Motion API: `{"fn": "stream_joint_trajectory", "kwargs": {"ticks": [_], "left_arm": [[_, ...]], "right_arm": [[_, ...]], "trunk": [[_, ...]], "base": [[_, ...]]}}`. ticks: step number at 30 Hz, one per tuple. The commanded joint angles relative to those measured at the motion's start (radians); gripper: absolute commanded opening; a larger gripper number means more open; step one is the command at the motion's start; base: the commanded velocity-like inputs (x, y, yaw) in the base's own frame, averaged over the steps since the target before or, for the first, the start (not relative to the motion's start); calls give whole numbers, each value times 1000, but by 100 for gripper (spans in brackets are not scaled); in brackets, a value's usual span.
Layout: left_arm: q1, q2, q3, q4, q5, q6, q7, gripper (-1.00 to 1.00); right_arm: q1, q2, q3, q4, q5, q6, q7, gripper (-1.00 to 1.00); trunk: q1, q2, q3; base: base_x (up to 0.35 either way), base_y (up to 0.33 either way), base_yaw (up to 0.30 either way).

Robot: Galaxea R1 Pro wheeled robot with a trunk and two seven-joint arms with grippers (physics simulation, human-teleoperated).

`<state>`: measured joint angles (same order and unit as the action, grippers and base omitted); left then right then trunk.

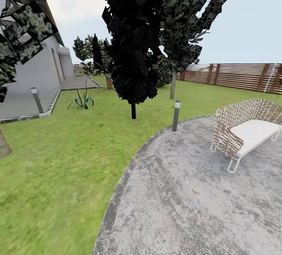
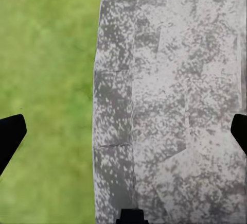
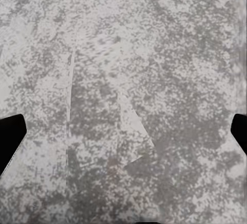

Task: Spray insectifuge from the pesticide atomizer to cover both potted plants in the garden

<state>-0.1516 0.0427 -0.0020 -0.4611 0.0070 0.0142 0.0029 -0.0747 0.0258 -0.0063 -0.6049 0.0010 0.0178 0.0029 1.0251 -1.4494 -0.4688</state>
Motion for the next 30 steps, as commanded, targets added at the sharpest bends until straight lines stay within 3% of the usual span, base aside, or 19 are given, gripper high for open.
{"fn": "stream_joint_trajectory", "kwargs": {"ticks": [1, 3, 8, 11, 14, 16, 30], "left_arm": [[-9, 0, 0, -3, 1, 1, 0, 100], [-19, 1, 2, -4, 2, 1, 1, 100], [-17, 9, 36, 2, 0, -9, 1, 100], [-7, 14, 55, 11, -4, -114, 0, 100], [-6, 15, 55, 37, -6, -196, 0, 100], [-6, 14, 51, 51, -9, -212, 0, 100], [-6, 14, 56, 64, -5, -229, 0, 100]], "right_arm": [[0, 0, -2, -10, 0, 1, 0, 100], [0, -9, -26, -21, -1, 0, 1, 100], [0, -60, -115, -27, -2, -2, 3, 100], [0, -76, -165, -21, 1, -33, 3, 100], [0, -73, -173, -15, 6, -82, 4, 100], [0, -70, -173, -2, 7, -92, 4, 100], [0, -67, -173, 66, 5, -101, 3, 100]], "trunk": [[0, -1, -1], [0, -1, -1], [0, -1, -1], [0, -1, -1], [0, -1, -1], [0, -1, -1], [0, -1, -1]], "base": [[0, 0, -300], [0, 0, -300], [0, 0, -300], [0, 0, -300], [0, -10, -300], [0, -112, -300], [0, -251, -300]]}}
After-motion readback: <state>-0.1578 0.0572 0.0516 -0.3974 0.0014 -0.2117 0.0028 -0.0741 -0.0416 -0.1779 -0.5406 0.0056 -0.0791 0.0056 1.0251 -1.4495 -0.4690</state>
